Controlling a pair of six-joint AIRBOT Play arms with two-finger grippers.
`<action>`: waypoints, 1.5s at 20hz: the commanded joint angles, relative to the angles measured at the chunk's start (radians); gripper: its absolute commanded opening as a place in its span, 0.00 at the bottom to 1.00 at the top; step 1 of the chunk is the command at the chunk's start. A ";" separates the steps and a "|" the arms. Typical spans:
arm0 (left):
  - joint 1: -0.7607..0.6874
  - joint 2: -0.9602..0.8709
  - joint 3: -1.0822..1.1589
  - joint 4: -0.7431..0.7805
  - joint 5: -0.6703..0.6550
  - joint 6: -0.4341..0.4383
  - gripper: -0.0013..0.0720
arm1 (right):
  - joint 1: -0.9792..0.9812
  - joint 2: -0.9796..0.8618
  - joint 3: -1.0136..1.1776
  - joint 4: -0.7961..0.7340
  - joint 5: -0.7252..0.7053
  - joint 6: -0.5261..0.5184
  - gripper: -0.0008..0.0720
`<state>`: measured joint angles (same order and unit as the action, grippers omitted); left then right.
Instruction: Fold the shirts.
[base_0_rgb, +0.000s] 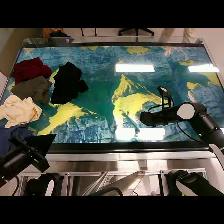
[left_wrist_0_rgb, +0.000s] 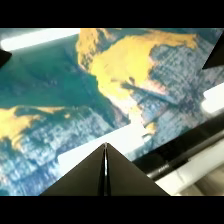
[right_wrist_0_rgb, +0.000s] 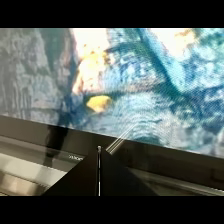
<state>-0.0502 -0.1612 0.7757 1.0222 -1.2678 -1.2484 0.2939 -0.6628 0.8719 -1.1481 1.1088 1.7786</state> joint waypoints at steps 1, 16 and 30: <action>-0.001 -0.117 0.000 0.008 -0.053 -0.001 0.04 | 0.001 -0.006 0.000 0.000 -0.012 0.001 0.04; 0.336 -1.086 0.431 0.180 0.228 -0.006 0.98 | 0.001 -0.127 0.000 0.015 -0.168 -0.003 0.42; 0.264 -1.839 0.946 0.179 0.119 -0.012 0.85 | 0.001 -0.209 0.001 0.019 -0.240 0.000 0.84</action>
<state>0.2306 -1.9476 1.6299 1.1942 -1.1080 -1.2556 0.2939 -0.8684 0.8719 -1.1305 0.8825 1.7771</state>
